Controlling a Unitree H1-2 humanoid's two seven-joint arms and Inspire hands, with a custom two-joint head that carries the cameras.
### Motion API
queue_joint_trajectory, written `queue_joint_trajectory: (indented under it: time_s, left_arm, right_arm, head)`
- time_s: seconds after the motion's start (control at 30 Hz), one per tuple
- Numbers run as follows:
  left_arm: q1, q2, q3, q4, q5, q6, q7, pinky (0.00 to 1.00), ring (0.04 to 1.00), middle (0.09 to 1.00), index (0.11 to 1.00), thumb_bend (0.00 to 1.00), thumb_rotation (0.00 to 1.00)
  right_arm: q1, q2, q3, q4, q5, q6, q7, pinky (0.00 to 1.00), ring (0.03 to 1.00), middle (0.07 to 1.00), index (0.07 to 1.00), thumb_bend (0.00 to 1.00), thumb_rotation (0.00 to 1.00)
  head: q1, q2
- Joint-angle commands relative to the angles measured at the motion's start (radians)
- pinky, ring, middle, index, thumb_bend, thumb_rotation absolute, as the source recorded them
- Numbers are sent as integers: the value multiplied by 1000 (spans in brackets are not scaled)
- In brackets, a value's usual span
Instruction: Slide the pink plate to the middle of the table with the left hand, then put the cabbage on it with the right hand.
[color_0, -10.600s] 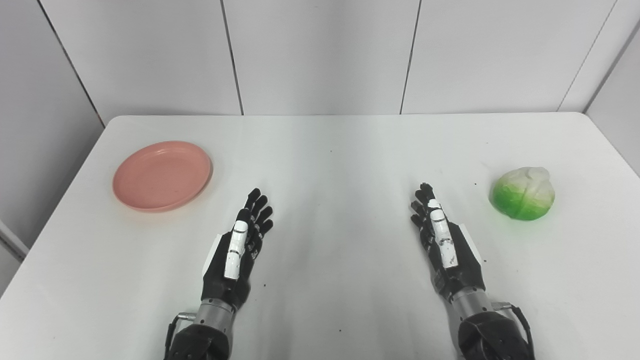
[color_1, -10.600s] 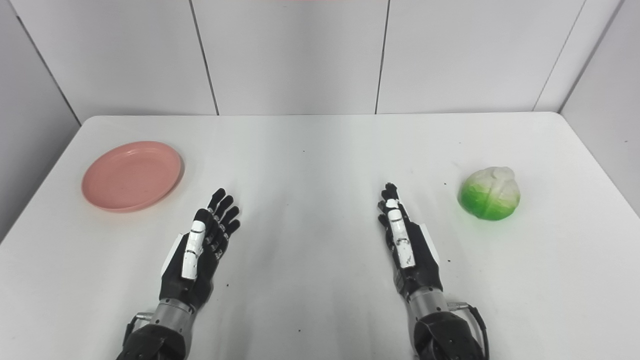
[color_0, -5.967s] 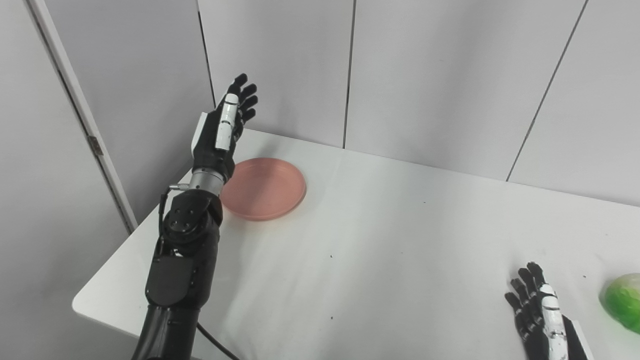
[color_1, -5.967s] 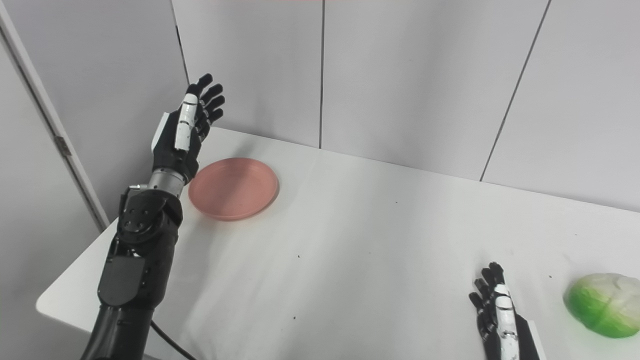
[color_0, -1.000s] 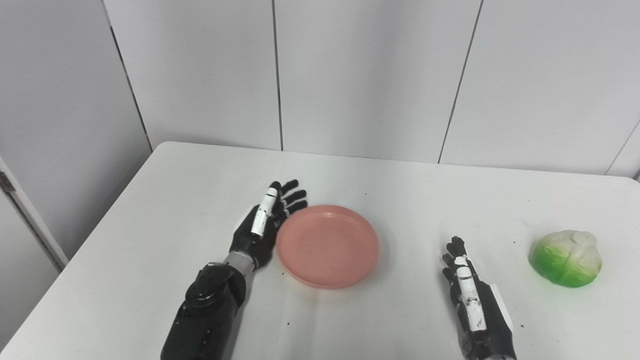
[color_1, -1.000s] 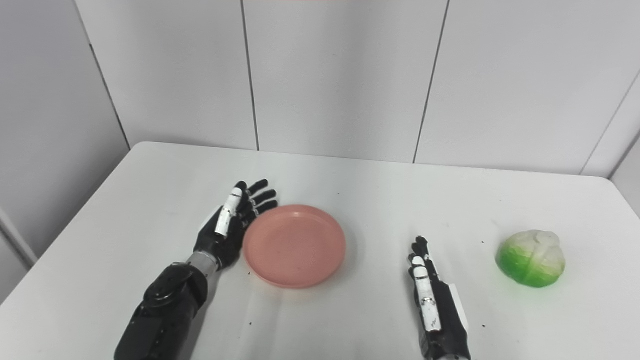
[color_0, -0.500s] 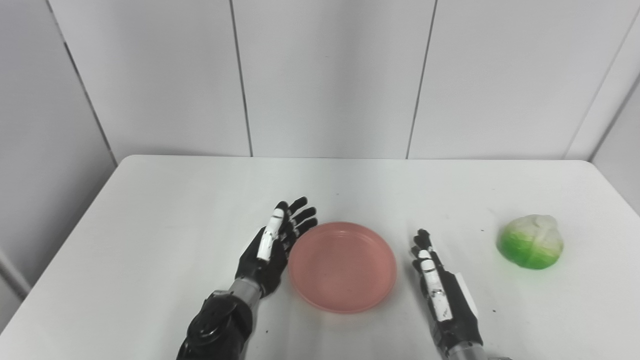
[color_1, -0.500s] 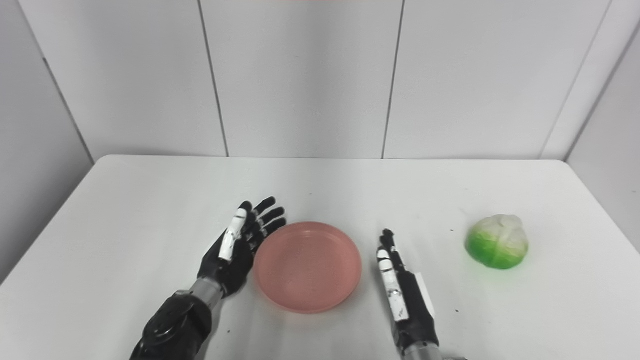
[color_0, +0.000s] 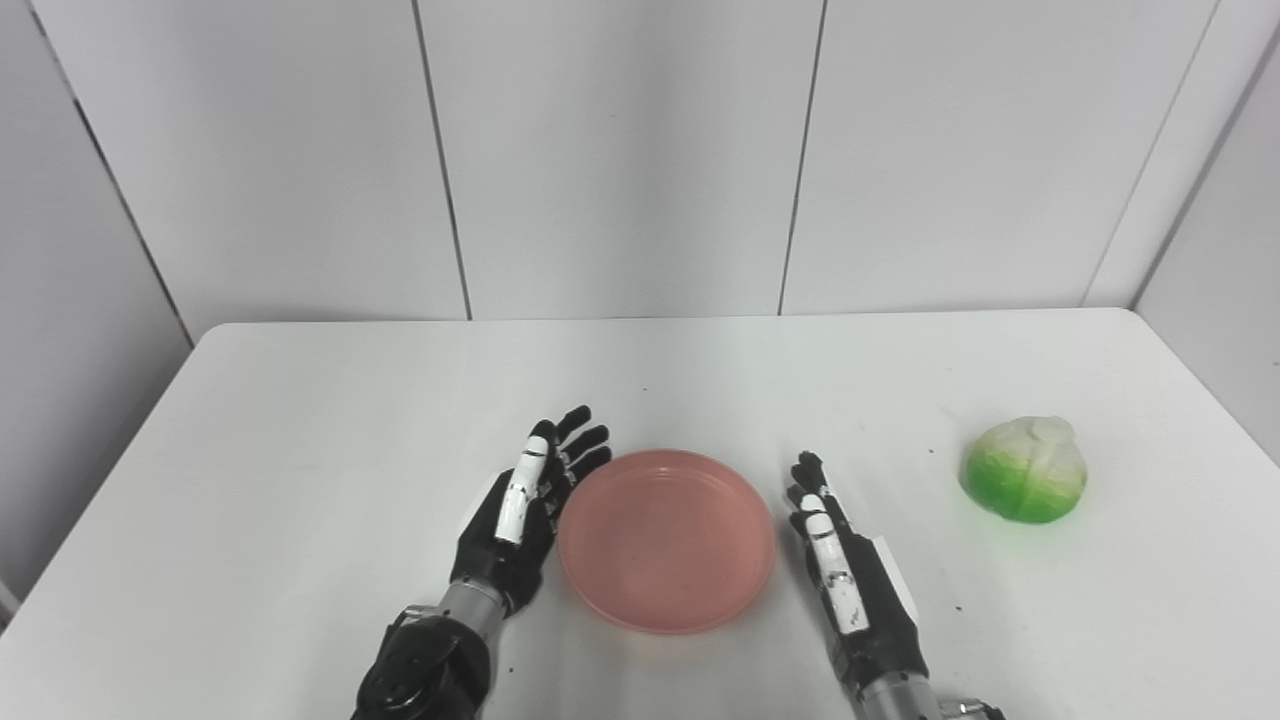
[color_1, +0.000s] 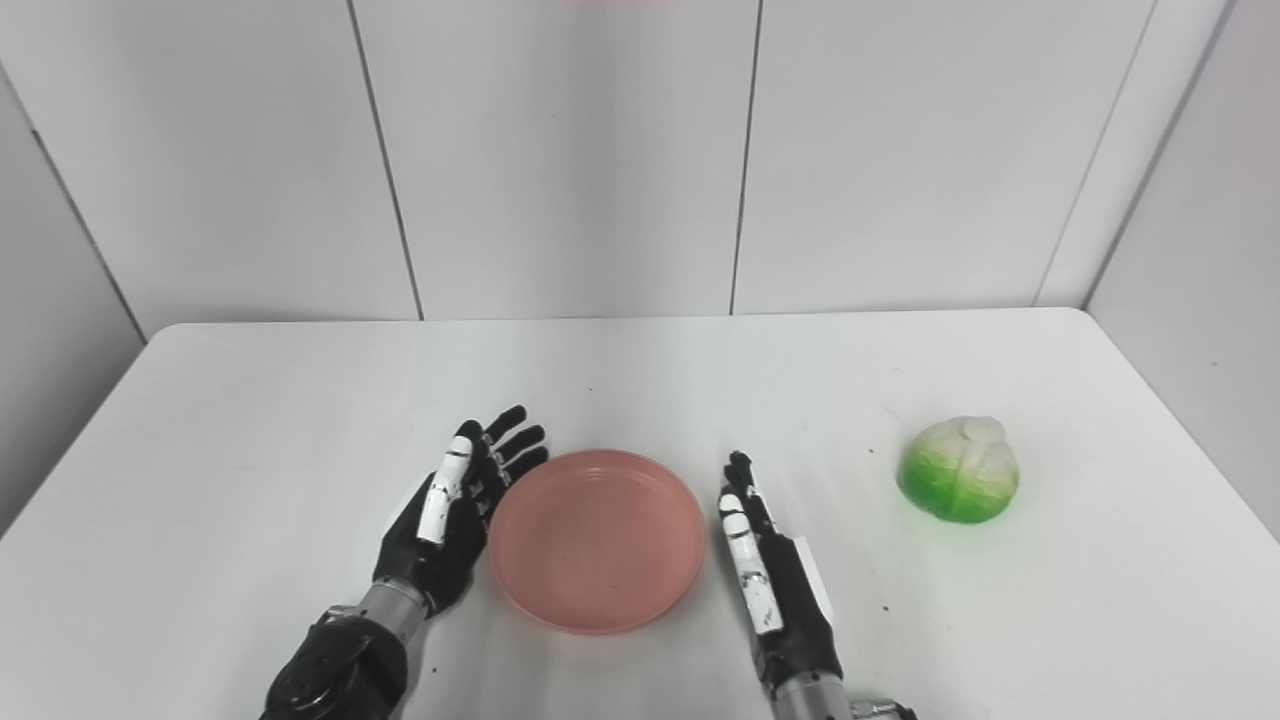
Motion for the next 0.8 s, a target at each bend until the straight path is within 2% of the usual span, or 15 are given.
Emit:
queue_joint_trajectory:
  time_s: [0.0, 0.2, 0.27, 0.47, 0.67, 0.77]
  left_arm:
    - [-4, 0, 8, -4, 0, -28, 0, 975, 905, 898, 896, 443, 1000]
    - [3, -1, 24, -1, -14, -34, -7, 969, 901, 895, 894, 443, 1000]
    - [3, 0, 27, 9, -11, -43, -9, 968, 901, 895, 894, 447, 1000]
    - [7, 5, 38, 28, -19, -61, -15, 963, 897, 890, 890, 450, 1000]
    - [10, 16, 48, 53, -29, -86, -32, 958, 891, 884, 883, 467, 1000]
    - [9, 21, 54, 62, -40, -91, -39, 963, 887, 883, 884, 465, 1000]
  right_arm:
    - [-20, 12, 8, -5, -3, -24, 6, 1000, 999, 996, 1000, 249, 1000]
    - [-33, 7, -1, -12, -22, -38, -13, 1000, 986, 999, 1000, 236, 1000]
    - [-41, 7, -8, -11, -30, -41, -23, 1000, 985, 997, 1000, 247, 1000]
    - [-59, -1, -27, -40, -57, -37, -44, 988, 962, 980, 997, 237, 1000]
    - [-89, -20, -31, -57, -126, -51, -72, 945, 958, 959, 975, 290, 1000]
    - [-106, -25, -34, -66, -138, -49, -76, 954, 957, 963, 978, 359, 1000]
  head:
    - [0, -1]
    - [-37, -6]
    - [-75, -25]
    - [-117, -40]
    - [-161, -47]
    - [-176, -53]
